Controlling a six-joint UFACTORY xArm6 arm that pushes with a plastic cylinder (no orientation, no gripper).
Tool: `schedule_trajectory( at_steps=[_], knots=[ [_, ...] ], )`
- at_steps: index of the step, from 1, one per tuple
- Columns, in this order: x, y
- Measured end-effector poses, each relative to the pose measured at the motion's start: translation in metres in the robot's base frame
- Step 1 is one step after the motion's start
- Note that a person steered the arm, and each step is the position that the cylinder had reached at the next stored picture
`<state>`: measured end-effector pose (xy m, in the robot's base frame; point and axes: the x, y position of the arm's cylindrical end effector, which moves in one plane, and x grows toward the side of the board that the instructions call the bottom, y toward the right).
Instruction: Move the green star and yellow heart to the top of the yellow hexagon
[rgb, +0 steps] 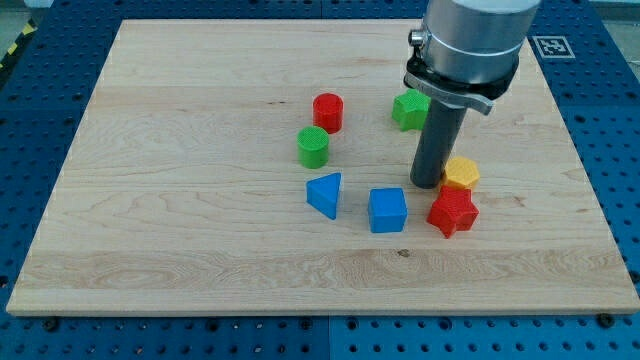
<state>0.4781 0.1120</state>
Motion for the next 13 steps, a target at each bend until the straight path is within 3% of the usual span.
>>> schedule_trajectory(
  at_steps=[3,6,9,12,13],
  knots=[
    [-0.074,-0.056],
    [-0.127,-0.055],
    [-0.117,-0.003],
    [-0.061,-0.003],
    [-0.06,-0.003]
  ],
)
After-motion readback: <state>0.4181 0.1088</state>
